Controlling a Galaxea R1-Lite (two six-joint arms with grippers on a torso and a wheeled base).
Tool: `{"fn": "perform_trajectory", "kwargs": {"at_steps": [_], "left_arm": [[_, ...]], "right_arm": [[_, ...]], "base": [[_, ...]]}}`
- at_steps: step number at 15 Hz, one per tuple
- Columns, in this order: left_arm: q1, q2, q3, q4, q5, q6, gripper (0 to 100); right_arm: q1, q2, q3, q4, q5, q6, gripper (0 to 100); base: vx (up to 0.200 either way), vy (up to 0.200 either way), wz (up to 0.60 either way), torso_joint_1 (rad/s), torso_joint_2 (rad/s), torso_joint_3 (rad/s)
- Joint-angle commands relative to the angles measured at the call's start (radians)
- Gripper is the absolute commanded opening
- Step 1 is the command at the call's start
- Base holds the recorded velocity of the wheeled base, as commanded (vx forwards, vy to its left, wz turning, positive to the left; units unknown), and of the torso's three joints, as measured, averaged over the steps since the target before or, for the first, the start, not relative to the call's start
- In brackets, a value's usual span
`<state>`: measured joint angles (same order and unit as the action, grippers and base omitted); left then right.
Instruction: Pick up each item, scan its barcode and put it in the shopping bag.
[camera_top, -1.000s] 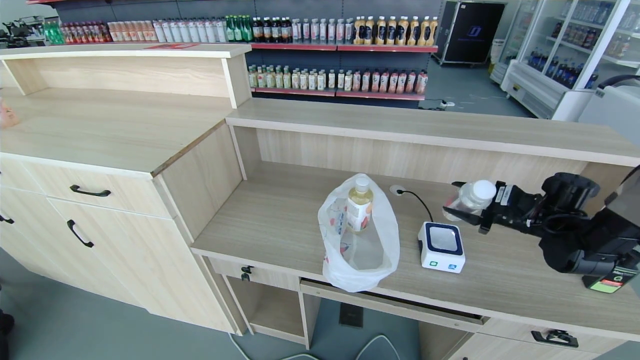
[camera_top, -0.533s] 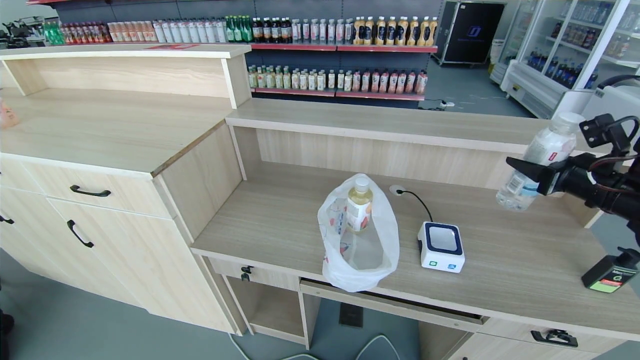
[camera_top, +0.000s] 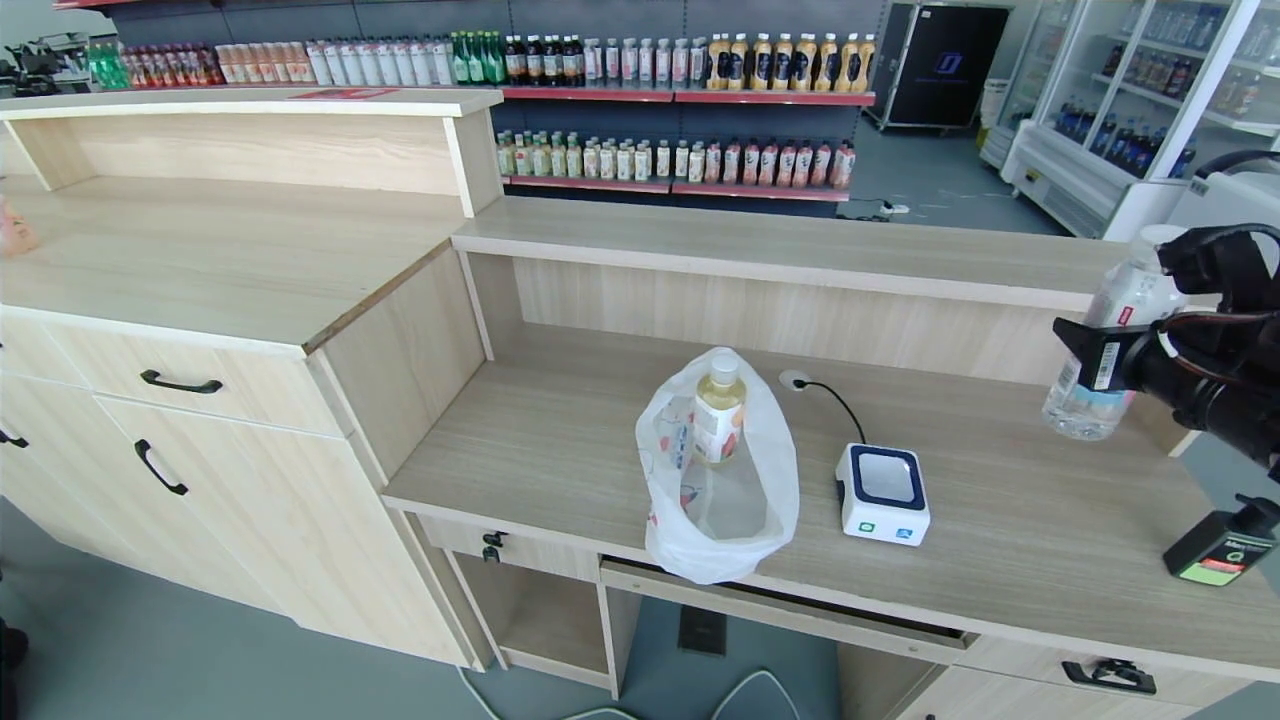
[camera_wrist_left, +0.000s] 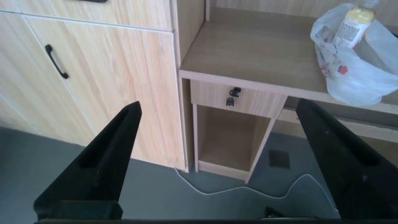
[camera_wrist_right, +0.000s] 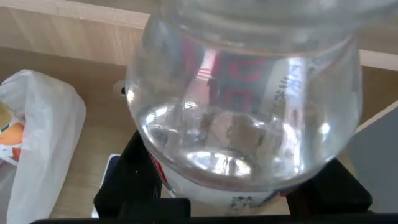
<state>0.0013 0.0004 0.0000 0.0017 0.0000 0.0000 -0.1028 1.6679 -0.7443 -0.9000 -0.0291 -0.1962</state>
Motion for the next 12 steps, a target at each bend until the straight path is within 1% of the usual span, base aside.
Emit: {"fn": "perform_trajectory", "kwargs": {"at_steps": [1, 2, 4, 6, 8, 9, 10, 11, 12], "left_arm": [[0.000, 0.000, 0.000, 0.000, 0.000, 0.000, 100], [0.000, 0.000, 0.000, 0.000, 0.000, 0.000, 100], [0.000, 0.000, 0.000, 0.000, 0.000, 0.000, 100], [0.000, 0.000, 0.000, 0.000, 0.000, 0.000, 100], [0.000, 0.000, 0.000, 0.000, 0.000, 0.000, 100], [0.000, 0.000, 0.000, 0.000, 0.000, 0.000, 100], [0.000, 0.000, 0.000, 0.000, 0.000, 0.000, 100], [0.000, 0.000, 0.000, 0.000, 0.000, 0.000, 100], [0.000, 0.000, 0.000, 0.000, 0.000, 0.000, 100]], "right_arm": [[0.018, -0.023, 0.011, 0.001, -0.002, -0.040, 0], [0.021, -0.025, 0.014, 0.001, 0.000, -0.052, 0], [0.029, -0.025, 0.022, -0.005, 0.028, -0.069, 0], [0.052, -0.014, 0.023, -0.017, 0.058, -0.117, 0], [0.097, 0.041, 0.017, -0.083, 0.140, -0.157, 0], [0.107, 0.056, 0.017, -0.114, 0.213, -0.149, 0], [0.100, 0.079, 0.013, -0.128, 0.399, -0.149, 0], [0.086, 0.105, 0.009, -0.134, 0.541, -0.152, 0], [0.083, 0.131, 0.011, -0.134, 0.615, -0.151, 0]], "base": [[0.000, 0.000, 0.00, 0.000, 0.00, 0.000], [0.000, 0.000, 0.00, 0.000, 0.00, 0.000], [0.000, 0.000, 0.60, 0.005, 0.00, -0.002], [0.000, 0.000, 0.60, -0.002, 0.00, 0.005], [0.000, 0.000, 0.60, 0.002, 0.00, 0.005], [0.000, 0.000, 0.00, 0.000, 0.00, 0.000], [0.000, 0.000, 0.00, 0.000, 0.00, 0.000], [0.000, 0.000, 0.00, 0.000, 0.00, 0.000], [0.000, 0.000, 0.00, 0.000, 0.00, 0.000]]}}
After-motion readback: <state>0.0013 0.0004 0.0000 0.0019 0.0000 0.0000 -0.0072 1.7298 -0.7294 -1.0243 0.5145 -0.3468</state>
